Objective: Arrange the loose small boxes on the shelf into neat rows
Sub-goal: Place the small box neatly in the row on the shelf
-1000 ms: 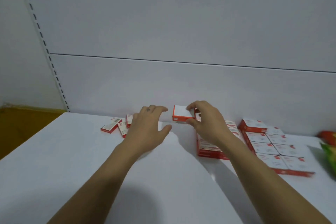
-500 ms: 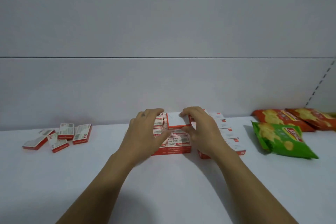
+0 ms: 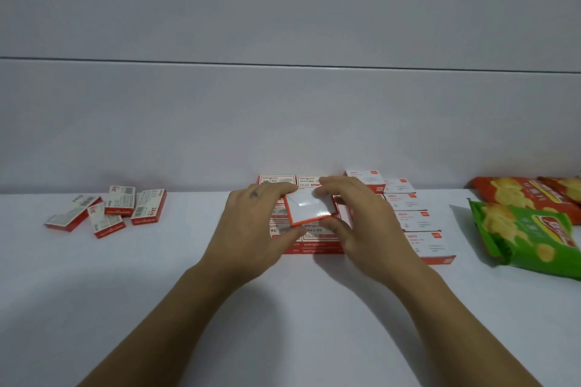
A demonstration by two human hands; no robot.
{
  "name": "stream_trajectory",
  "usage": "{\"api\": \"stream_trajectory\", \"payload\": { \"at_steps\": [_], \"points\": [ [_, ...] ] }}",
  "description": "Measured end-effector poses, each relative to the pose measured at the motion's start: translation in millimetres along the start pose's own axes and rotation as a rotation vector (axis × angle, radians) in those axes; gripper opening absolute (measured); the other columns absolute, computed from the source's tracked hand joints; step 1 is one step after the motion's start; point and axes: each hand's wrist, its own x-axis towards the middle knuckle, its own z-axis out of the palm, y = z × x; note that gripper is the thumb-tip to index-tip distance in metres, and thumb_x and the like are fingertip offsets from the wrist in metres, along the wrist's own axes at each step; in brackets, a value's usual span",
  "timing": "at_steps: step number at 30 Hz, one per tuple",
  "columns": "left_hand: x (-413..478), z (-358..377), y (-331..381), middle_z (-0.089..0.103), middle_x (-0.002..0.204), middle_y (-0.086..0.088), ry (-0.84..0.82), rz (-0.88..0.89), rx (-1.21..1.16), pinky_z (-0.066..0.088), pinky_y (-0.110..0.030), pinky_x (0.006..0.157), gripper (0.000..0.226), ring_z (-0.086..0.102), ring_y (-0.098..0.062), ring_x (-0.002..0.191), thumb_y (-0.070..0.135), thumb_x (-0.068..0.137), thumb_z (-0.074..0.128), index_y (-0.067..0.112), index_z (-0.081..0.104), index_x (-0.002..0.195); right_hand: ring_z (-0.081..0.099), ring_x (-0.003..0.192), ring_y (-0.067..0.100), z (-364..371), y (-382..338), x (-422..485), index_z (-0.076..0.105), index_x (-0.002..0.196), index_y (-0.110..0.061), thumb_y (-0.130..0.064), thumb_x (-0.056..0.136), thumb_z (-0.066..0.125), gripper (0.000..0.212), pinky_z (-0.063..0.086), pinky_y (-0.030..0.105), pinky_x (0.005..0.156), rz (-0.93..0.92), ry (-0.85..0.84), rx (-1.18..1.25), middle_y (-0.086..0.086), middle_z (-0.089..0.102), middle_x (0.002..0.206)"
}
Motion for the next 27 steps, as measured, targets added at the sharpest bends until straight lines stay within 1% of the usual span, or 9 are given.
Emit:
{"api": "stream_trajectory", "payload": {
  "at_steps": [4, 7, 10, 13, 16, 19, 22, 25, 27],
  "points": [
    [2.2, 1.3, -2.4, 0.055, 0.113, 0.012, 0.062, 0.017, -0.069, 0.035, -0.026, 0.092, 0.054, 0.036, 0.005, 0.096, 0.036, 0.072, 0.078, 0.024, 0.054, 0.12, 0.047, 0.116, -0.002, -0.8, -7.5, -1.0, 0.057, 0.123, -0.024, -0.01, 0.081, 0.072, 0.047, 0.036, 0.013, 0.1, 0.05, 0.018, 0.013, -0.013, 0.053, 0.13],
    [2.7, 3.0, -5.2, 0.049, 0.105, 0.018, 0.093, 0.037, -0.094, 0.041, -0.028, 0.087, 0.051, 0.045, 0.0, 0.095, 0.038, 0.068, 0.077, 0.024, 0.054, 0.112, 0.054, 0.109, -0.003, -0.7, -17.1, -3.1, 0.057, 0.125, -0.028, -0.009, 0.082, 0.067, 0.048, 0.044, 0.019, 0.097, 0.202, 0.058, 0.162, -0.017, 0.059, 0.121],
    [1.5, 4.2, -4.4, 0.05, 0.105, 0.014, 0.119, 0.079, -0.087, 0.044, -0.031, 0.086, 0.049, 0.046, -0.003, 0.095, 0.032, 0.066, 0.073, 0.025, 0.053, 0.11, 0.06, 0.096, -0.007, 4.1, -32.3, -5.3, 0.058, 0.116, -0.037, -0.027, 0.077, 0.072, 0.043, 0.05, 0.019, 0.087, 0.376, 0.044, 0.386, -0.021, 0.064, 0.109],
    [-0.5, 5.5, -0.4, 0.045, 0.108, 0.015, 0.123, 0.147, -0.069, 0.042, -0.027, 0.084, 0.052, 0.042, -0.001, 0.095, 0.029, 0.065, 0.074, 0.025, 0.05, 0.111, 0.058, 0.094, -0.01, 9.9, -37.7, -6.7, 0.053, 0.115, -0.039, -0.041, 0.068, 0.079, 0.053, 0.049, 0.015, 0.08, 0.391, 0.028, 0.367, -0.023, 0.063, 0.104],
    [-1.7, 5.8, 4.1, 0.043, 0.111, 0.016, 0.135, 0.169, -0.066, 0.041, -0.027, 0.088, 0.052, 0.045, -0.005, 0.1, 0.031, 0.068, 0.069, 0.027, 0.048, 0.115, 0.062, 0.091, -0.005, 7.3, -35.7, -5.2, 0.058, 0.112, -0.035, -0.033, 0.069, 0.081, 0.049, 0.053, 0.021, 0.077, 0.435, 0.028, 0.459, -0.019, 0.067, 0.098],
    [-0.3, 4.1, 3.9, 0.047, 0.117, 0.014, 0.101, 0.14, -0.091, 0.04, -0.03, 0.094, 0.055, 0.047, -0.007, 0.108, 0.043, 0.072, 0.063, 0.029, 0.045, 0.121, 0.069, 0.09, 0.008, -1.6, -32.3, -1.4, 0.065, 0.109, -0.02, -0.013, 0.076, 0.078, 0.036, 0.054, 0.022, 0.074, 0.483, -0.03, 0.832, -0.005, 0.073, 0.096],
    [1.0, 3.0, -0.4, 0.049, 0.119, 0.015, 0.072, 0.091, -0.115, 0.04, -0.031, 0.096, 0.052, 0.046, -0.007, 0.11, 0.053, 0.075, 0.059, 0.033, 0.046, 0.121, 0.068, 0.101, 0.025, -6.9, -26.4, -0.2, 0.066, 0.111, -0.007, -0.021, 0.081, 0.066, 0.034, 0.054, 0.034, 0.088, 0.494, -0.134, 1.079, 0.011, 0.072, 0.105],
    [-0.6, 0.0, 1.5, 0.051, 0.115, 0.022, 0.013, -0.01, -0.217, 0.047, -0.024, 0.09, 0.05, 0.049, -0.004, 0.107, 0.049, 0.077, 0.069, 0.039, 0.047, 0.121, 0.064, 0.108, 0.033, -5.8, -24.5, 1.5, 0.064, 0.114, 0.001, -0.022, 0.08, 0.056, 0.041, 0.047, 0.049, 0.099, 0.578, -0.157, 1.18, 0.019, 0.069, 0.111],
    [-1.2, -0.9, 3.3, 0.054, 0.115, 0.021, -0.037, -0.078, -0.302, 0.051, -0.019, 0.083, 0.05, 0.052, -0.002, 0.105, 0.039, 0.078, 0.073, 0.04, 0.047, 0.12, 0.068, 0.099, 0.027, -5.5, -22.4, 2.1, 0.071, 0.1, -0.004, -0.014, 0.084, 0.054, 0.025, 0.047, 0.05, 0.099, 0.589, -0.092, 1.113, 0.013, 0.073, 0.099]
  ]
}}
